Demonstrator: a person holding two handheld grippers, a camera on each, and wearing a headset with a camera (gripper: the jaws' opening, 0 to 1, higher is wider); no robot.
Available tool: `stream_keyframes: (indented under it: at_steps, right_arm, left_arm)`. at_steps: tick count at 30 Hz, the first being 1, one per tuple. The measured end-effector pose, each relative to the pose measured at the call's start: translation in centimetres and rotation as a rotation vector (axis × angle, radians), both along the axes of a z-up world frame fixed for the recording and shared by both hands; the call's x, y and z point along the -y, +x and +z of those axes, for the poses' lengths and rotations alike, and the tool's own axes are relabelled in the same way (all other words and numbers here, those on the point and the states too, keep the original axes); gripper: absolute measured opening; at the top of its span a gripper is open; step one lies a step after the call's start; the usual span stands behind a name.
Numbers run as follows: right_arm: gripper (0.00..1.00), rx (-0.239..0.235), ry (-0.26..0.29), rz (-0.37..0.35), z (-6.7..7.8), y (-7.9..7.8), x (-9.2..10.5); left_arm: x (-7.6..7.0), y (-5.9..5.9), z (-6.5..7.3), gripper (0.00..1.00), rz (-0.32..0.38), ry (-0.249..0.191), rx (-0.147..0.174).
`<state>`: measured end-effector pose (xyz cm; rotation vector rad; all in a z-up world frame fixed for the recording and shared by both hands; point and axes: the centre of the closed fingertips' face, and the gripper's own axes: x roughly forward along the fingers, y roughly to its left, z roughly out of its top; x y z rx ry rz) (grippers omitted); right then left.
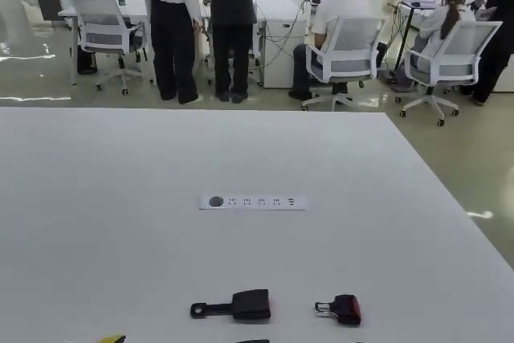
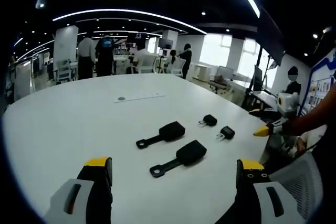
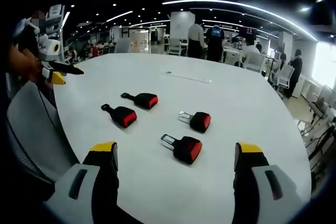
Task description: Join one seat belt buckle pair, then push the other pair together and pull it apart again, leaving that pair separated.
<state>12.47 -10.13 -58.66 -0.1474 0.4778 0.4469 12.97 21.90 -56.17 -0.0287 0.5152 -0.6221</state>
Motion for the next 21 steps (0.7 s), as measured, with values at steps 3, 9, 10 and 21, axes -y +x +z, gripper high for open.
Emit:
stream_keyframes:
  at_steps: [3,9,10,21]
  right_arm:
    - [0.92,0.0,0.0,0.0,-0.06,0.01,0.03]
    - [0.92,-0.001,0.0,0.001,-0.24,-0.09,0.1]
    - [0.92,0.0,-0.001,0.001,-0.24,-0.11,0.11]
    - [0.92,-0.007,-0.001,0.006,-0.41,-0.35,-0.03]
  left_arm:
    - [0.06,-0.01,0.02,1.0,-0.002,-0.001,-0.001]
    - [0.16,-0.18,-0.11,1.0,-0.004,-0.002,-0.003]
    - [0.2,-0.19,-0.12,1.0,-0.004,-0.002,-0.003]
    - [0.44,-0.55,-0.33,1.0,-0.015,0.002,-0.009]
